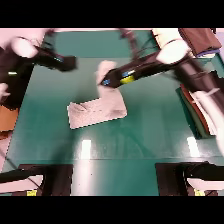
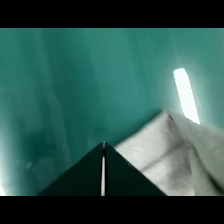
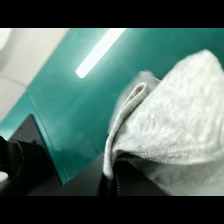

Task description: Fold the shirts.

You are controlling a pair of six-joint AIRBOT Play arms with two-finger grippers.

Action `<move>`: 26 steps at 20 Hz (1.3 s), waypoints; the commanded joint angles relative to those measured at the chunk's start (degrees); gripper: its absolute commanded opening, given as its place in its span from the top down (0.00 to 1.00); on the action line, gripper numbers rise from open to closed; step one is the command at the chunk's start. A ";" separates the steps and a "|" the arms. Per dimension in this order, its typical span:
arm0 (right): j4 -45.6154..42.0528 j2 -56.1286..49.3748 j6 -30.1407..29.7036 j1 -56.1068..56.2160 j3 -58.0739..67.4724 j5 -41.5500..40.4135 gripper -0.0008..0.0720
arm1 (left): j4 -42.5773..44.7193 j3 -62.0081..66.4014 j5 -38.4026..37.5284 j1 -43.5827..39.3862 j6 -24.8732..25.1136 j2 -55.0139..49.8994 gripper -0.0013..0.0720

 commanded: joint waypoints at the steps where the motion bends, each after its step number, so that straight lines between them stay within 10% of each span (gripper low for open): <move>1: 4.59 -10.27 -4.20 11.98 3.63 -14.05 0.59 | 3.37 0.07 -1.57 9.20 0.35 10.54 0.96; 6: -5.90 -13.90 -2.43 11.78 11.65 -2.29 0.57 | 3.23 0.04 -5.07 10.99 0.57 13.66 0.96; 12: -20.33 -0.52 7.89 -5.66 -9.88 -0.26 0.57 | 3.10 0.04 -4.44 4.52 1.44 13.35 0.96; 15: -14.60 0.11 8.11 -16.90 -20.24 -0.13 0.15 | 3.02 -0.22 -4.13 1.51 1.88 13.05 0.96; 26: 9.53 -22.45 0.76 -11.15 -12.55 0.33 0.23 | 1.29 -3.58 -2.16 0.22 1.84 13.00 0.96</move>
